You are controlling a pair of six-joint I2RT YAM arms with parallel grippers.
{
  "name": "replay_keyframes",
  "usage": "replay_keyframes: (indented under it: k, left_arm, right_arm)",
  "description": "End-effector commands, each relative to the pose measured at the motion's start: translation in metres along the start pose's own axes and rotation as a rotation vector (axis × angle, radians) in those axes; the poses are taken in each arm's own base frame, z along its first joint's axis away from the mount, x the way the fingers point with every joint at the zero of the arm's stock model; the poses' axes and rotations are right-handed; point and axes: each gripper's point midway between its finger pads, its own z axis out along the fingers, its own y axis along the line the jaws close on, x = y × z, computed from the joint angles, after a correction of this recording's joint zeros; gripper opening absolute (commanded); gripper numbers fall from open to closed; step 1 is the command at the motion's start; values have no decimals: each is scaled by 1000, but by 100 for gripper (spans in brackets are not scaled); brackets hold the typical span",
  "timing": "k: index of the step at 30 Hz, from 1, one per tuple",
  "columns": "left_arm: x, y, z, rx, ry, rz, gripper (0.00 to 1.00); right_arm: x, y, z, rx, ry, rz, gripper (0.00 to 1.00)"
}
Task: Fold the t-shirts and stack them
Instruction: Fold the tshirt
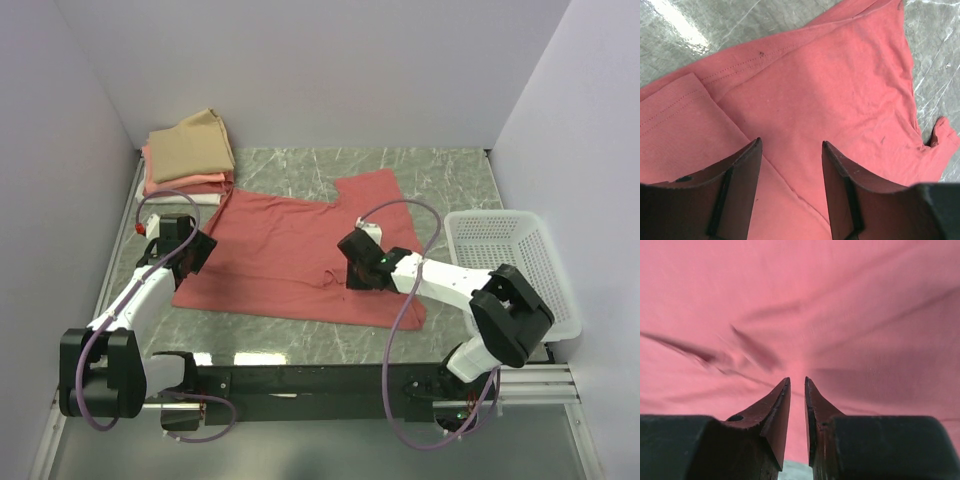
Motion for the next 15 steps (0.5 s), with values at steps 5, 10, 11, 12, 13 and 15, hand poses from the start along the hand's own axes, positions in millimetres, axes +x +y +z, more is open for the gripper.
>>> replay_keyframes:
  k: [5, 10, 11, 12, 13, 15]
  left_arm:
    - [-10, -20, -10, 67, -24, 1, 56]
    - [-9, -18, -9, 59, -23, 5, 56]
    - [-9, -18, -9, 59, -23, 6, 56]
    - [-9, -18, -9, 58, -22, 8, 56]
    - [-10, -18, -9, 58, -22, 10, 56]
    - [-11, -20, -10, 60, -25, 11, 56]
  right_arm:
    - [10, 4, 12, -6, -8, 8, 25]
    - [2, 8, 22, 25, -18, -12, 25]
    - [4, 6, 27, 41, -7, -23, 25]
    - [3, 7, 29, 42, -6, -25, 25]
    - [1, 10, 30, 42, -9, -25, 25]
    - [-1, 12, 33, 48, -9, -27, 25]
